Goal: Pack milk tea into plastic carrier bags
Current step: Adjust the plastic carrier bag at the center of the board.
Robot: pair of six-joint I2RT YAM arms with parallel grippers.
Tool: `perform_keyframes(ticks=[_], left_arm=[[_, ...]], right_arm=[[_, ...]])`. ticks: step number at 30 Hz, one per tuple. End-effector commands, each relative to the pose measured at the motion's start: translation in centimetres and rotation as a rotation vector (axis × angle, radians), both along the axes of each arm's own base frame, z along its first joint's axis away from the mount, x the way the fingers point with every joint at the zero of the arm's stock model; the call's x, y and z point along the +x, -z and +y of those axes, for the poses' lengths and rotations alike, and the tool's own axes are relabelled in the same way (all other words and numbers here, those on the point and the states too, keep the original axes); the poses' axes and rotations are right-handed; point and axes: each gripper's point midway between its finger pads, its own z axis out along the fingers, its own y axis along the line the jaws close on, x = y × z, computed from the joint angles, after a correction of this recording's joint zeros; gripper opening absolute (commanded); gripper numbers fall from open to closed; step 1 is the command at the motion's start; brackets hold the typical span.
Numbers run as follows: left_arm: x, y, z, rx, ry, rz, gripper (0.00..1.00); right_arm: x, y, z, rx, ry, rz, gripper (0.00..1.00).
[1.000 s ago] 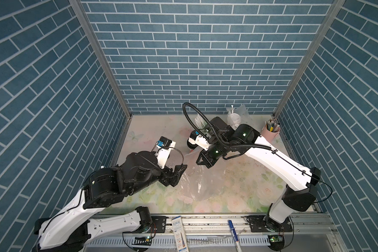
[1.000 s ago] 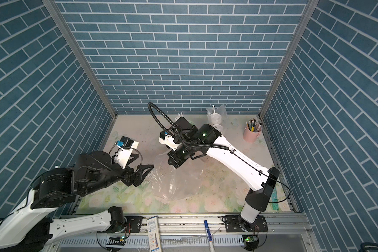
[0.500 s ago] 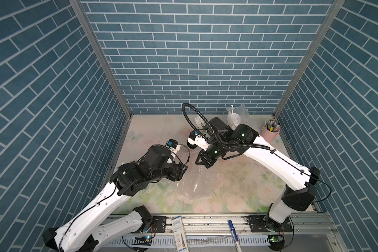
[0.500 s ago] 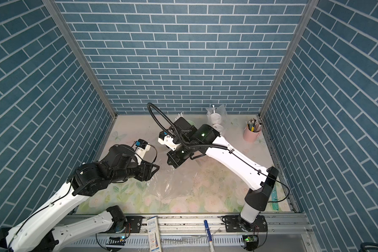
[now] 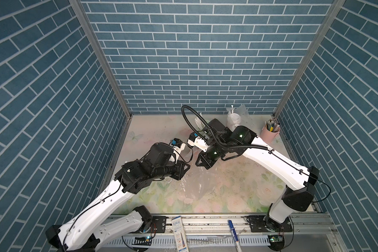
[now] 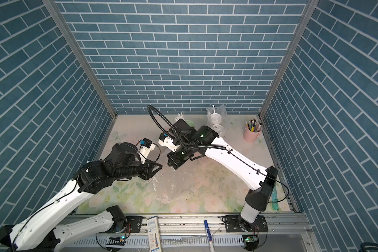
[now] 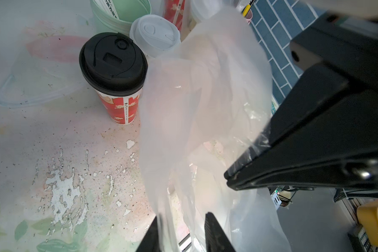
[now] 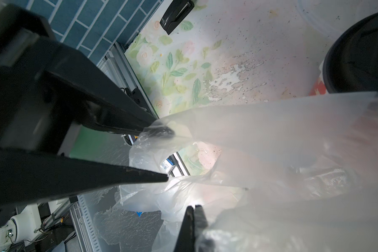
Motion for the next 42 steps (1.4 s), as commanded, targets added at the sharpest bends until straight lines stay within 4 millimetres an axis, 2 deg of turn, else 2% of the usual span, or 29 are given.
perform_keyframes(ticks=[1,3,10,13,20,25,29,34,36,39,42], left_arm=[[-0.2,0.8,-0.1,-0.006,0.002,0.023,0.35],[-0.2,1.2,-0.1,-0.003,-0.003,0.032,0.35],[-0.1,1.3,0.5,0.012,-0.029,0.03,0.23],[-0.1,1.2,0.9,0.022,-0.037,0.029,0.24],[-0.3,1.1,1.8,0.046,-0.061,0.022,0.38],[-0.3,1.2,2.2,0.049,-0.077,0.016,0.34],[-0.3,1.3,1.7,0.029,-0.071,0.022,0.33],[0.0,1.8,1.2,0.023,-0.069,0.038,0.16],[0.0,1.7,1.3,0.029,-0.074,0.037,0.12],[0.0,1.3,1.8,0.04,-0.087,0.028,0.0],[-0.1,0.3,2.6,0.041,-0.107,0.005,0.0]], right_arm=[[-0.1,-1.0,-0.4,0.033,-0.019,-0.031,0.0],[0.0,-0.9,-0.3,0.033,-0.018,-0.027,0.0],[0.2,-0.9,-0.4,0.036,-0.014,-0.025,0.0],[0.3,-0.8,-0.4,0.036,-0.011,-0.023,0.0],[0.4,-0.7,-0.5,0.036,-0.006,-0.019,0.0],[0.5,-0.7,-0.4,0.039,-0.004,-0.015,0.0],[0.4,-0.9,-0.3,0.049,-0.009,-0.011,0.0],[0.4,-1.0,-0.2,0.054,-0.007,-0.009,0.0],[0.5,-1.0,-0.2,0.054,-0.005,-0.009,0.0],[0.4,-1.0,-0.2,0.055,-0.006,-0.007,0.0],[0.3,-1.1,-0.1,0.067,-0.006,-0.003,0.0]])
